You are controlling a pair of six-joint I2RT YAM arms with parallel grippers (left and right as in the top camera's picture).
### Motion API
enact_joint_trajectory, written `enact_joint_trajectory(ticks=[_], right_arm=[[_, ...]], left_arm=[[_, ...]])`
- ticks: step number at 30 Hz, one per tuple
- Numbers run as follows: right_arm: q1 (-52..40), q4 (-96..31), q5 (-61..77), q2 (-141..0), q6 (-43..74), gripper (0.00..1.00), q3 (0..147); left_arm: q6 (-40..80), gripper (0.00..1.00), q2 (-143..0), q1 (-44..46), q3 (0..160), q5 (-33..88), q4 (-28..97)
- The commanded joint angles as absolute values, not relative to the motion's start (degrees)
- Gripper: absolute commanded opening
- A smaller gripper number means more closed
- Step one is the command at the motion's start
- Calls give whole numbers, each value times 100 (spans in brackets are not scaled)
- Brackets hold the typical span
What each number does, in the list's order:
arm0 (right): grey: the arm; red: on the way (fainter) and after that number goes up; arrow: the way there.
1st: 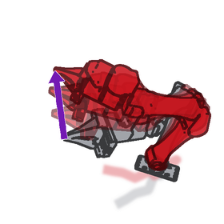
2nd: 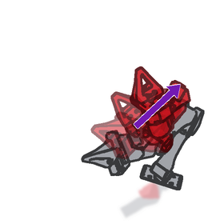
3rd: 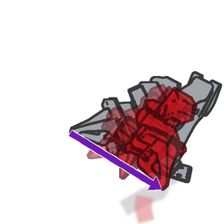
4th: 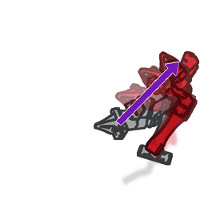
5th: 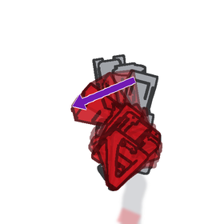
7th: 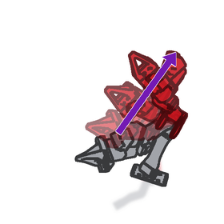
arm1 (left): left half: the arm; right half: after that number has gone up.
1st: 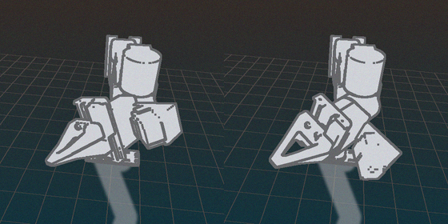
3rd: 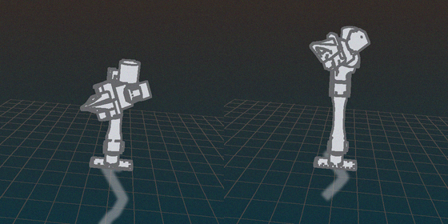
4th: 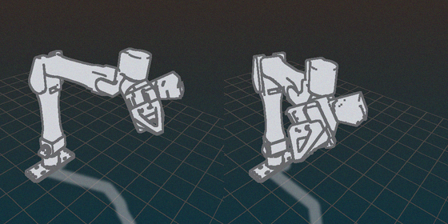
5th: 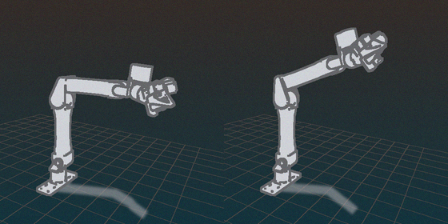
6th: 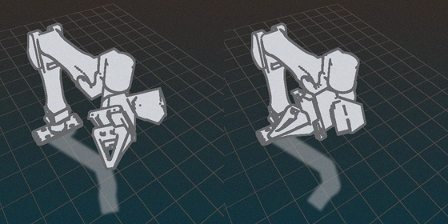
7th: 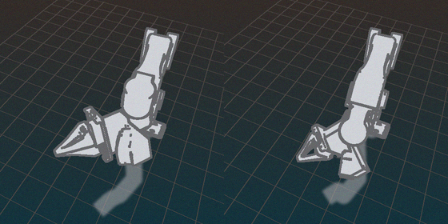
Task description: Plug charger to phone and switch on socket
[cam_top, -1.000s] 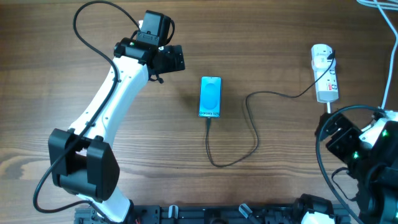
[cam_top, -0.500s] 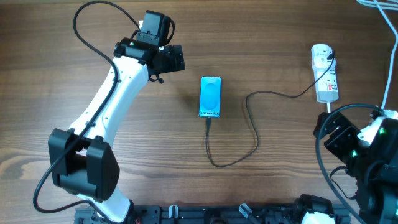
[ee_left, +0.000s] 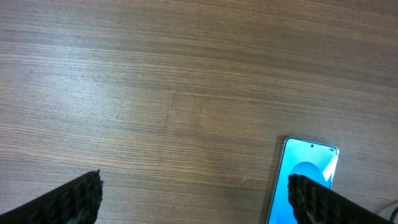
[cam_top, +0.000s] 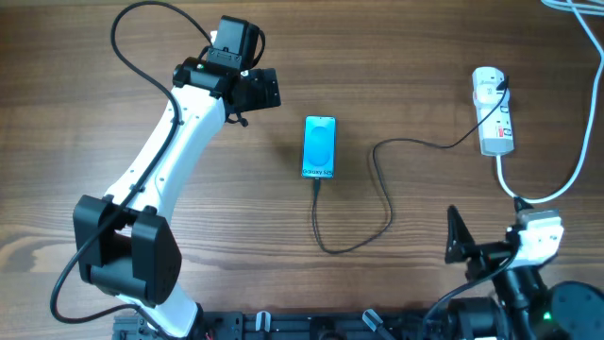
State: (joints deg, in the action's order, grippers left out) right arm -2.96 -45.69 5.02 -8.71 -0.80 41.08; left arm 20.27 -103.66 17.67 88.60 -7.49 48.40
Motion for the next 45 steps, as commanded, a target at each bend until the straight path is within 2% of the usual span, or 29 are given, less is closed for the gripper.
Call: enact_joint_trajectory(ticks=[1, 9, 15, 23, 29, 45], right_arm=[[-333, -3857, 880, -333, -303, 100, 3269], [-331, -880, 1535, -21, -473, 100, 1382], [-331, 364, 1474, -19, -464, 100, 545], [-266, 666, 1236, -19, -333, 100, 19], [-261, 3, 545, -19, 183, 100, 27], [-261, -1, 364, -19, 1, 100, 30]], left_arm=[[1997, 100, -10405, 1774, 8851, -803, 4827], [1997, 100, -10405, 1774, 8851, -803, 4827], [1997, 100, -10405, 1774, 8851, -803, 4827], [1997, 100, -10405, 1774, 8851, -803, 4827], [1997, 100, -10405, 1774, 8851, -803, 4827], [1997, 100, -10405, 1774, 8851, -803, 4827]])
